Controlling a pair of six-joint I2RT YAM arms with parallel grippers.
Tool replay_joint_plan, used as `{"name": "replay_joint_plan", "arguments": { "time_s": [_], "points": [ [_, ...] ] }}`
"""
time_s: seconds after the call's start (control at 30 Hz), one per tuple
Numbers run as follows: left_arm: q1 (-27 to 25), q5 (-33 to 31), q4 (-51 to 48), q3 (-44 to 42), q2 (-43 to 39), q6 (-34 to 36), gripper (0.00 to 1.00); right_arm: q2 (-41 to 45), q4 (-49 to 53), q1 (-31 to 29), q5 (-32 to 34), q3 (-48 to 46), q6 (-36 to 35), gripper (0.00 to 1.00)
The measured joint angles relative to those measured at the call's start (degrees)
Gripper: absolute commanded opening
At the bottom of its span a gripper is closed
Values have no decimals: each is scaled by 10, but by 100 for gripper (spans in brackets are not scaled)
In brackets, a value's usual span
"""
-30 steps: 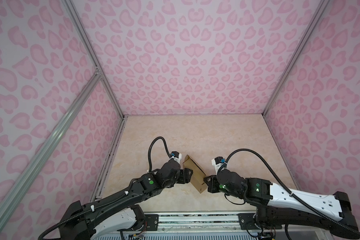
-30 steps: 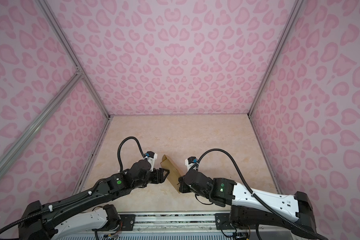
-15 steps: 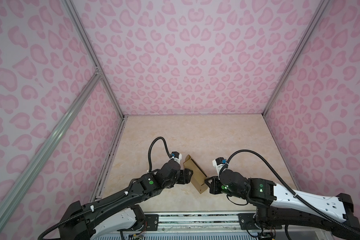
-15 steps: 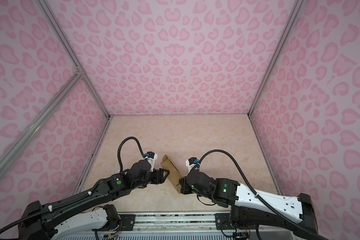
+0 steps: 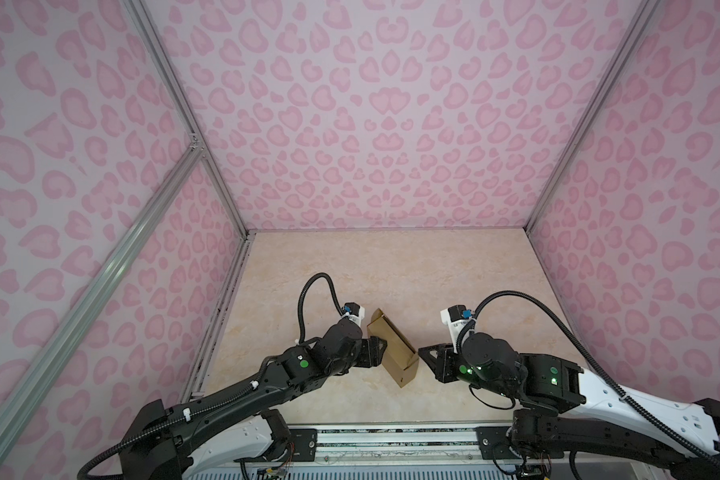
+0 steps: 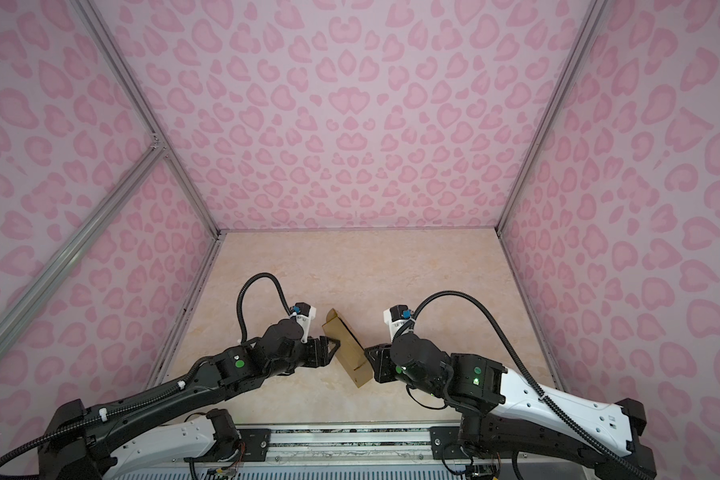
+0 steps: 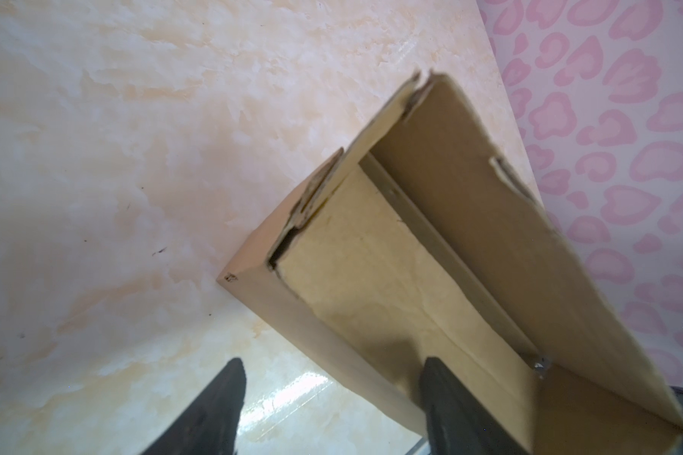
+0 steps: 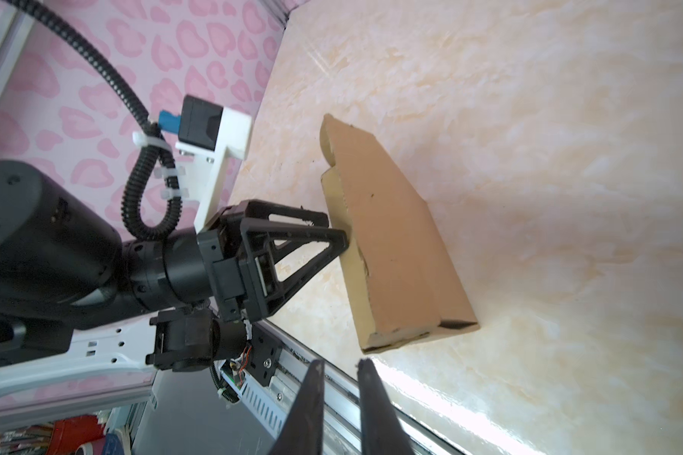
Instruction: Fold the paper box
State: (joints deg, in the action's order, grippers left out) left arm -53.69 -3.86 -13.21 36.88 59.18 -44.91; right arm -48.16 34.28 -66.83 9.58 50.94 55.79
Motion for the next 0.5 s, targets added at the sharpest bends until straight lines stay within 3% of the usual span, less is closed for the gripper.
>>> {"name": "replay_joint_plan", "arguments": {
  "time_s": [0.13,0.27,0.5],
  "points": [
    [0,0,-2,0,-2,0,73,-1,25,99,-13,-10,-16,19],
    [0,-2,-6,0,-6,0,73,-37,15,205,-82,-50,-38,16],
    [-1,-2,-7,0,-6,0,73,-110,-61,215,-171,-81,-54,14]
  ]
}}
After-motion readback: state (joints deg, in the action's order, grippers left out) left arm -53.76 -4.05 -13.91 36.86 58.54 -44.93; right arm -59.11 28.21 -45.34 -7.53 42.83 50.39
